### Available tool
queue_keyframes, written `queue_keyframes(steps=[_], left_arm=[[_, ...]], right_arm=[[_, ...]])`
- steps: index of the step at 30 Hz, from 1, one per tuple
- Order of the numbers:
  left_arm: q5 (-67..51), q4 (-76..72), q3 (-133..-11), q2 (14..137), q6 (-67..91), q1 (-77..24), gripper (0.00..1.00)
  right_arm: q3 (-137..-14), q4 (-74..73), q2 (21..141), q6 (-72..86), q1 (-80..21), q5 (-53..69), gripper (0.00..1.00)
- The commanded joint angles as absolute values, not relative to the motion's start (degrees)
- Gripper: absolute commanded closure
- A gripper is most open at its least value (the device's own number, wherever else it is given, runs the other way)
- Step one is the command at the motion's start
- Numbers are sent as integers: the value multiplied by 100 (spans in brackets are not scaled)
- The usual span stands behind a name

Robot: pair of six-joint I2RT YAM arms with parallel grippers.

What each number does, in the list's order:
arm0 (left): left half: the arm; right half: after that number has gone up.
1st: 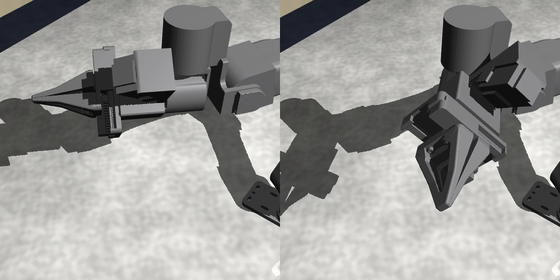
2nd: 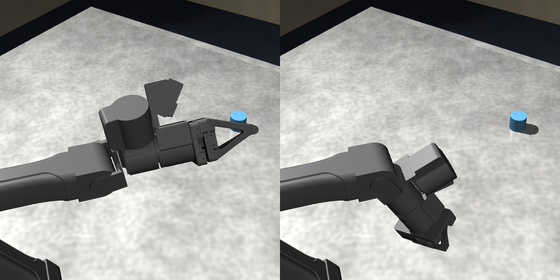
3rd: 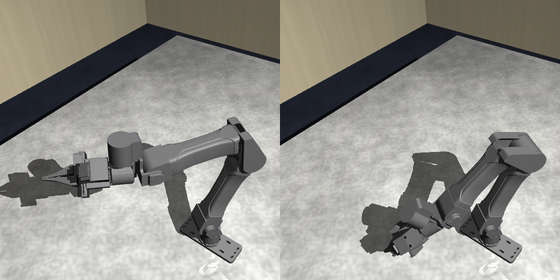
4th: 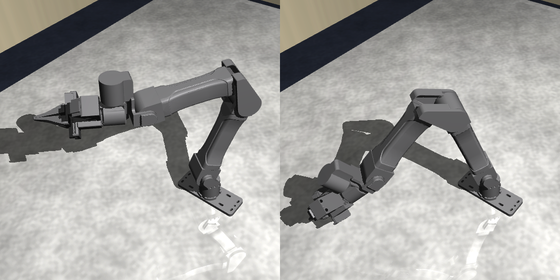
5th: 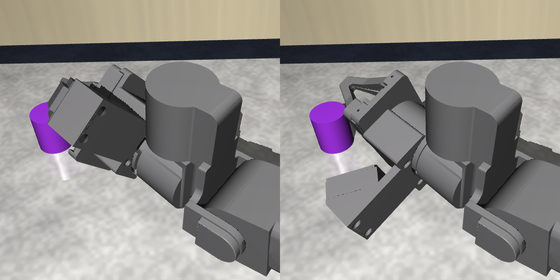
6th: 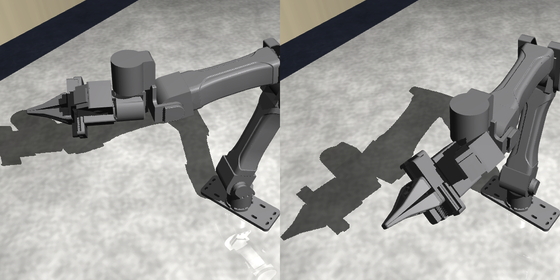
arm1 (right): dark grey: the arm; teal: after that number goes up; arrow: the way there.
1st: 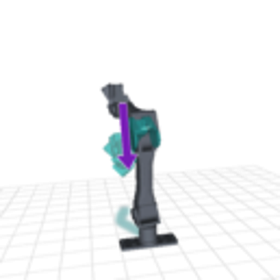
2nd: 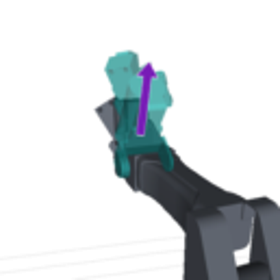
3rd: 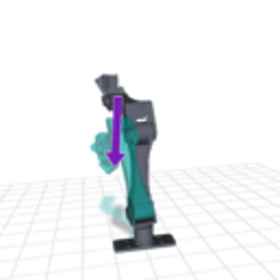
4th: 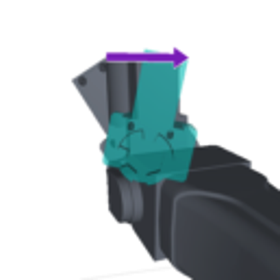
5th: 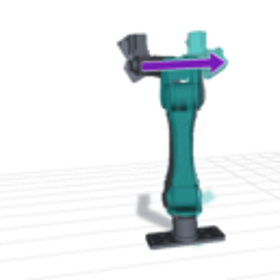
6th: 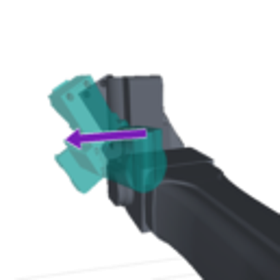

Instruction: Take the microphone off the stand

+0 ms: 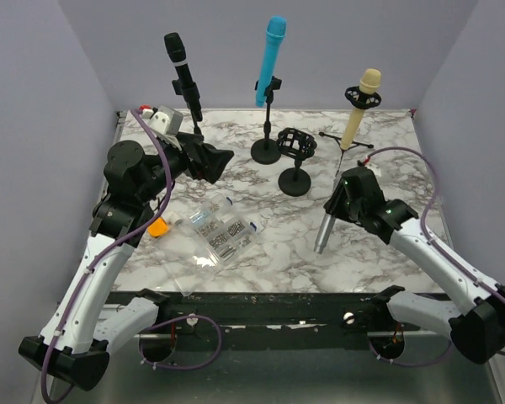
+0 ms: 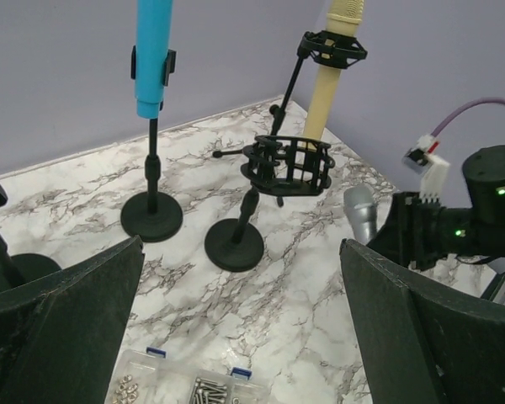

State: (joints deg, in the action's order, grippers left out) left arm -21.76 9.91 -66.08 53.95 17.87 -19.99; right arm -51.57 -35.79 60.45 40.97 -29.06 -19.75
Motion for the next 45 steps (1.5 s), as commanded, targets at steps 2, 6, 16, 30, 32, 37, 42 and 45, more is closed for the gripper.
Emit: queue_keyframes(steps=[2,6,16,30,32,37,42,45], left_arm=[[-2305,916,-6596,5370,1845,-1978,1],[-2330,897,-6587,5366,1872,-1978,1],[-2278,911,-6583,5370,1872,-1978,1],[-2285,926,-6588,5403,1872,-1978,1],[-2285,923,-6596,5422,1872,-1976,1],[-2301,932,-6604,5432,1872,-1978,1],[-2312,934,-6614,5409,1872,-1978,1],[-2303,949,-6618,5405,1872,-1978,1]], right_arm=[[-4446,-2210,6577,4520,-2925,918,99],[-4422,-1710,7303,4370,-3035,1537,99],[-4549,-994,8595,4333,-3309,1916,99],[-4706,-113,9602,4672,-3697,1611,81],[-4706,-85,9649,4721,-3726,1513,78],[-4639,-53,9762,4800,-3745,1456,69],[-4638,96,9800,4811,-3783,1406,61],[-4610,97,9791,4803,-3796,1363,56]])
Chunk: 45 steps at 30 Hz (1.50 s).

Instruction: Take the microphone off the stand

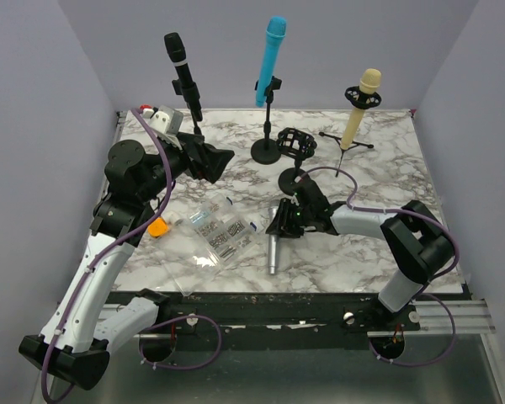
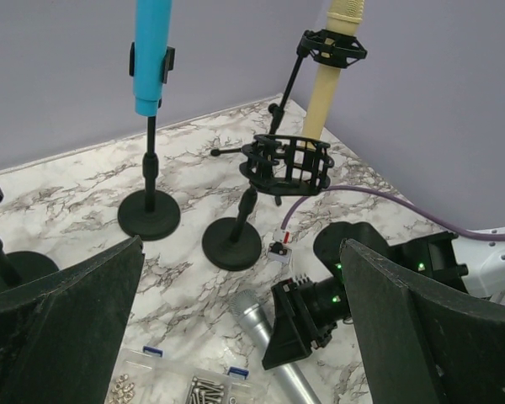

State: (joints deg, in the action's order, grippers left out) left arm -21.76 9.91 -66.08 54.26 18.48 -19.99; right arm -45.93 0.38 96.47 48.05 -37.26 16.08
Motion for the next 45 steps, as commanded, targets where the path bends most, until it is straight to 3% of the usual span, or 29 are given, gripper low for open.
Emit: queue_keyframes(steps=[1,8,15,23,34,40,45], left_arm=[[-2312,949,-6617,5397,1872,-1978,1],[-2316,938,-6615,5379,1863,-1978,1],[-2312,942,-6617,5379,1863,-1978,1],[-2321,941,-6618,5388,1863,-1978,1],[-2355,920,-6608,5418,1907,-1978,1],[-2374,905,-6596,5432,1916,-1978,1],[-2373,921,-6605,5429,1916,-1978,1]], right_arm=[[-4597,90,9802,4802,-3797,1362,55],[-4566,66,9804,4783,-3797,1371,45],[-4719,-432,9350,4615,-3797,1085,41],[-4638,-1349,8081,4176,-3797,-47,22],[-4268,-1972,6713,4039,-3492,-1501,23],[-4462,-1746,6362,4131,-2312,-69,28],[-5189,-1696,6501,4247,-2007,564,33]])
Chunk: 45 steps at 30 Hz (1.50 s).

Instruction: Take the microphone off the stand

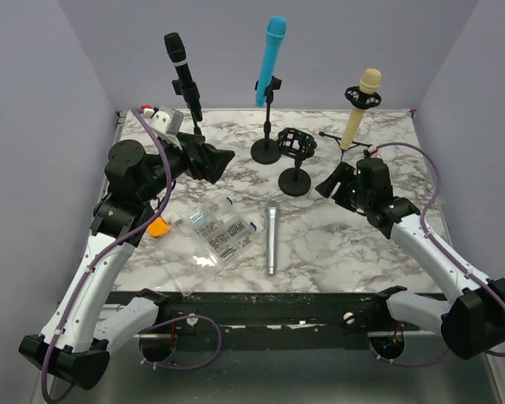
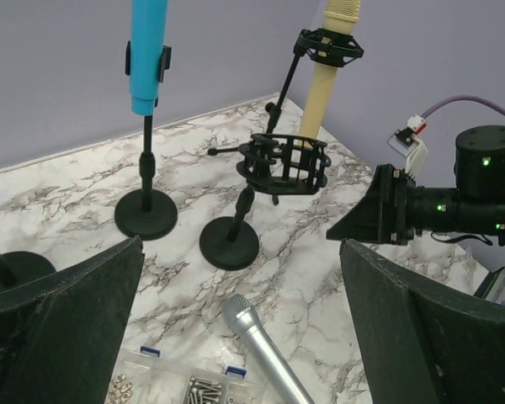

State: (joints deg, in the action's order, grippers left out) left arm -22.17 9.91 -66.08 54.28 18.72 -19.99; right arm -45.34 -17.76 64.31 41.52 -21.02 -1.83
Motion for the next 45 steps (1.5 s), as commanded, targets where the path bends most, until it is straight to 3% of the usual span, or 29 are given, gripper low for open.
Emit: queue_keyframes(steps=[1,18,22,25,28,31,45], left_arm=[[-2373,916,-6606,5432,1916,-1978,1],[-2468,902,-6613,5475,1975,-1978,1],[-2492,888,-6618,5484,1979,-1978,1],[-2458,922,-6634,5513,1952,-1978,1],[-2469,932,-6642,5520,1951,-1972,1],[-2509,906,-6636,5520,1977,-1977,1],[-2566,904,-6653,5519,2030,-1969,1]], right_arm=[[-5338,-1696,6541,4281,-1985,602,33],[-6666,-378,7936,5509,-1292,1482,32],[-6710,166,8362,5668,-1292,1880,24],[-6651,405,8524,5851,-1290,1967,23],[-6560,614,8636,5994,-1292,2049,26],[-6465,742,8675,6086,-1291,2060,36],[-6056,959,8778,6226,-1301,2034,42]])
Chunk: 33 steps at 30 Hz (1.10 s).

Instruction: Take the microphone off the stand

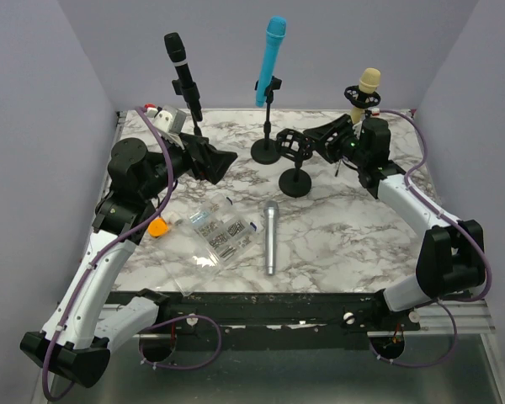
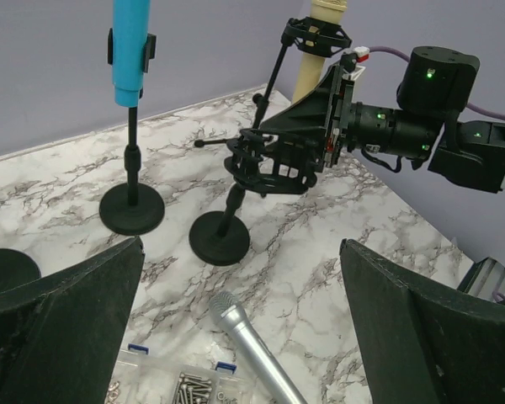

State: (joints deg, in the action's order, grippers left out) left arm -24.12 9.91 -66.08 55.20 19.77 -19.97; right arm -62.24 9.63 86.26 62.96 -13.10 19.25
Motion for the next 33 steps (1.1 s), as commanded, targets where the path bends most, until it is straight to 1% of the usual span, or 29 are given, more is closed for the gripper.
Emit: queue_keyframes(steps=[1,12,19,33], left_arm=[[-2575,897,-6648,5520,2038,-1969,1],[-2603,899,-6646,5546,2057,-1967,1],[-2622,888,-6645,5563,2083,-1969,1],[-2683,861,-6644,5603,2136,-1969,1]], right_arm=[[-6043,966,8788,6226,-1300,2030,41],[-5966,933,8944,6136,-1301,1887,44],[-5729,924,8938,6035,-1303,1694,46],[-5226,964,9122,5710,-1335,1354,47]])
